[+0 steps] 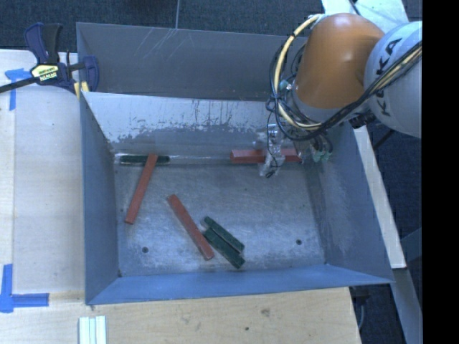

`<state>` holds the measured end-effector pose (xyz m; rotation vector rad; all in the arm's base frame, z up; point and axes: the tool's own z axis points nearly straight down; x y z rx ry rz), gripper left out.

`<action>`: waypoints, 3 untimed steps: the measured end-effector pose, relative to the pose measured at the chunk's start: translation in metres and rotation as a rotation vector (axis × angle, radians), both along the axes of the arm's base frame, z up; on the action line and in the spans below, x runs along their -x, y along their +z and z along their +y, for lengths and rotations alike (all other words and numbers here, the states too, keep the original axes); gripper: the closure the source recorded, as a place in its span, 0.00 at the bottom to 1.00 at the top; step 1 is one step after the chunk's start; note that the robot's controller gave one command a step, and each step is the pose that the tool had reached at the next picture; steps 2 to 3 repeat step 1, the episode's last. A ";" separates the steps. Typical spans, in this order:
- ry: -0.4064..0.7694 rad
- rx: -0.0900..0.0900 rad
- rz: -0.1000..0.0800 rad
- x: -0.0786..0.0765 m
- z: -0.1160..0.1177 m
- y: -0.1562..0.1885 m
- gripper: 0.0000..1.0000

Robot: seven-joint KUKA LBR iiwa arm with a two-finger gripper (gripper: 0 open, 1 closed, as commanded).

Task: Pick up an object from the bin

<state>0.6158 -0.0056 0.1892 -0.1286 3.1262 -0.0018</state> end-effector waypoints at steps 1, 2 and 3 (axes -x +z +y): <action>-0.018 0.000 0.003 0.009 -0.011 0.048 1.00; -0.018 0.000 0.003 0.009 -0.011 0.048 1.00; -0.018 0.000 0.003 0.009 -0.011 0.048 1.00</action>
Offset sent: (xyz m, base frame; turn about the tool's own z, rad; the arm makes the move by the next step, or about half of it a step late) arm -0.0103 -0.0102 0.0441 0.0157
